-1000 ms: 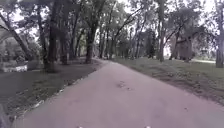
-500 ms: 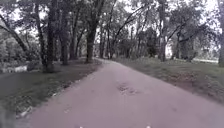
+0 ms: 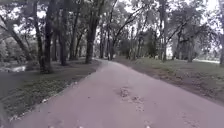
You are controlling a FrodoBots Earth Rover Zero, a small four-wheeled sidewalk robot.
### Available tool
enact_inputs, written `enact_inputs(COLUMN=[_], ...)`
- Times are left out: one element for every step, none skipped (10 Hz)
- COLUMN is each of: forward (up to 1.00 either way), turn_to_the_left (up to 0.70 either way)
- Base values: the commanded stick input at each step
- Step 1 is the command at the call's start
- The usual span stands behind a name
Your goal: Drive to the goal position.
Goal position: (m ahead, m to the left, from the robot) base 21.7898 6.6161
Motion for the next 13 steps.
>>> enact_inputs(forward=[0.68,0.69,0.69,0.69,0.68,0.68,0.68,0.68,0.68,0.69,0.68,0.69,0.69], turn_to_the_left=[0.00,0.00,0.00,0.00,0.00,0.00,0.00,0.00,0.00,0.00,0.00,0.00,0.00])
